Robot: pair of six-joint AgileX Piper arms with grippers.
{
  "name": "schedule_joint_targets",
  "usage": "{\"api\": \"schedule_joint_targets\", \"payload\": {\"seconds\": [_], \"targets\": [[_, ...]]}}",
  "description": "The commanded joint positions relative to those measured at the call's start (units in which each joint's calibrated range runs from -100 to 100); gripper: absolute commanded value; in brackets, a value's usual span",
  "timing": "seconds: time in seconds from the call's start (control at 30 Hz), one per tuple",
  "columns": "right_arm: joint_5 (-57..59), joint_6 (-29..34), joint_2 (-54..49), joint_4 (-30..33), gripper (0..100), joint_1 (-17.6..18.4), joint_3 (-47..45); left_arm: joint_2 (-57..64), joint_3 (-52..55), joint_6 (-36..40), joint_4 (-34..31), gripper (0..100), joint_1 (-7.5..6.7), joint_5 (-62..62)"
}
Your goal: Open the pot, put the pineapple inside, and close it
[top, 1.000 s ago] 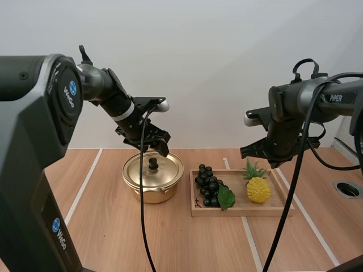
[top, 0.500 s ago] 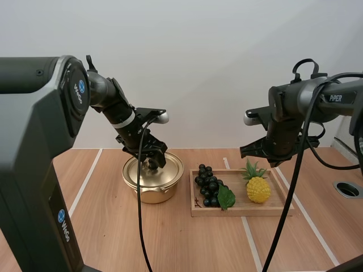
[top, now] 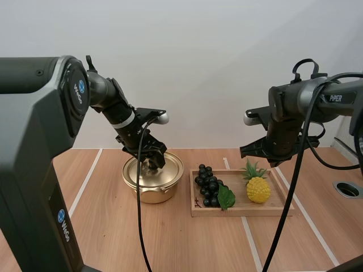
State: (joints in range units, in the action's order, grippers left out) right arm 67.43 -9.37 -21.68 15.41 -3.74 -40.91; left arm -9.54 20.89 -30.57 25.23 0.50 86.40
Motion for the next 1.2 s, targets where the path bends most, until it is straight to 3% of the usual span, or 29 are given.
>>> {"api": "schedule_joint_targets", "payload": {"seconds": [0.0,0.1,0.2,0.8,1.17], "targets": [[-0.8,-0.3,-0.4,0.3,0,-0.2,-0.2,-0.2,0.1,-0.5,2.0,76,-0.13,2.4],[-0.8,-0.3,-0.4,0.3,0,-0.2,-0.2,-0.2,0.1,-0.5,2.6,55,-0.13,3.0],[-0.8,-0.3,-0.4,0.3,0,-0.2,-0.2,-0.2,0.1,-0.5,2.6,44,-0.13,3.0],[-0.8,-0.3,-0.4,1.1,0,-0.2,-0.2,0.1,-0.3,-0.5,1.1,43,-0.13,5.2],[-4.2,-0.3,-0.4,2.1,0,-0.2,-0.2,8.6,-5.0,0.8,1.1,43,-0.13,7.0]]}}
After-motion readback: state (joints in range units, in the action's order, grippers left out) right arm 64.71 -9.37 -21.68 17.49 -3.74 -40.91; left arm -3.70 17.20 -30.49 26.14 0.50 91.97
